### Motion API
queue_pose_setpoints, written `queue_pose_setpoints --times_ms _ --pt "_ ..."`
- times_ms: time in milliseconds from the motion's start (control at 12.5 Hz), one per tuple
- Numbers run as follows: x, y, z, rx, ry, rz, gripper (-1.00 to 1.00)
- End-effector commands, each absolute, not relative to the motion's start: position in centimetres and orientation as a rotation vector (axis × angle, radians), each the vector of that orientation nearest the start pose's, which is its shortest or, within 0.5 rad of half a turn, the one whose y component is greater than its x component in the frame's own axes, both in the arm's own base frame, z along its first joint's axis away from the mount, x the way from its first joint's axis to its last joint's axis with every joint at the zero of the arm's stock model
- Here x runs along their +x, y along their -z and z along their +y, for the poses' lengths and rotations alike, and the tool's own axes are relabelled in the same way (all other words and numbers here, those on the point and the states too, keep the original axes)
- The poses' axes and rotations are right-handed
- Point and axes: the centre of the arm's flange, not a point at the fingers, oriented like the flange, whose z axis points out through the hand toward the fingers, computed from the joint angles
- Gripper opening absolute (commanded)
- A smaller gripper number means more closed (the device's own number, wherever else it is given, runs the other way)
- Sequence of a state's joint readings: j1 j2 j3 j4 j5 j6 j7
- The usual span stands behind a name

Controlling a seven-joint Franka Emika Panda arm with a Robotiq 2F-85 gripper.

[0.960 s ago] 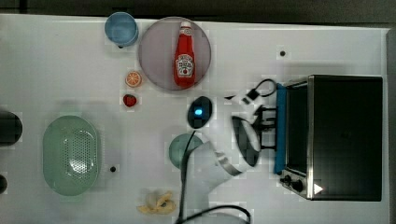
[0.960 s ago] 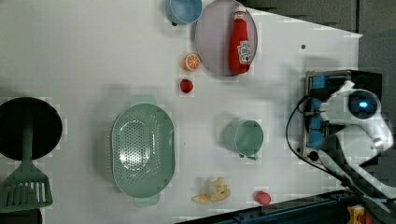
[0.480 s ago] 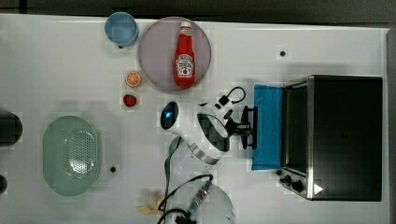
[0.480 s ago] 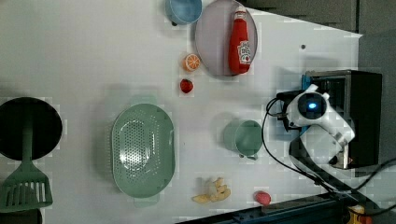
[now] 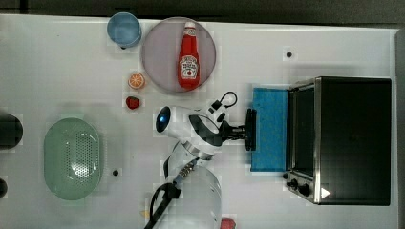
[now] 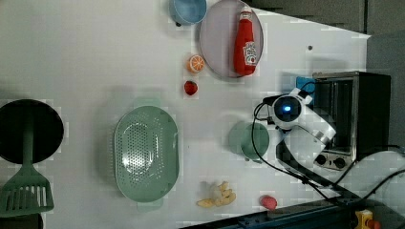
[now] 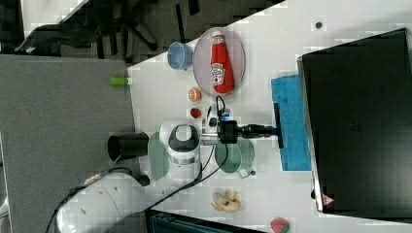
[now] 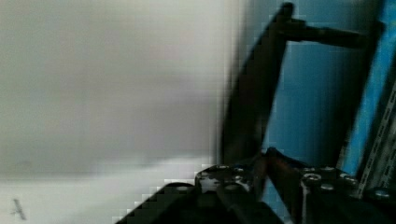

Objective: Flap open oven.

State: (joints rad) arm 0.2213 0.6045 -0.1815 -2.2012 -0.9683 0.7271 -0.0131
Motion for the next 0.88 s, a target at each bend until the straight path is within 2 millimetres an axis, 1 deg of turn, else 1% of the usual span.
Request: queue_pose_setpoints --times_ms 80,160,240,320,400,480,640,800,880 --pt "50.5 -10.0 -0.9 2.377 0.145 0.055 -0.65" --pt "50.7 -10.2 -0.9 2.381 0.136 0.049 -0.65" --pt "51.3 -10.9 -0.6 2.404 0.104 0.037 -0.65" --pt "52.3 -12.2 0.0 2.45 0.05 0.006 -0.65" --pt "53.2 -14.0 0.5 2.507 0.004 -0.074 -0.65" --pt "53.9 -16.3 0.7 2.567 -0.017 -0.22 -0.65" --pt "54.9 -21.8 0.6 2.662 -0.036 -0.551 -0.65" --pt "55.6 -28.9 0.2 2.746 -0.057 -0.889 -0.65" --pt "55.5 -32.6 -0.1 2.773 -0.042 -1.029 -0.65"
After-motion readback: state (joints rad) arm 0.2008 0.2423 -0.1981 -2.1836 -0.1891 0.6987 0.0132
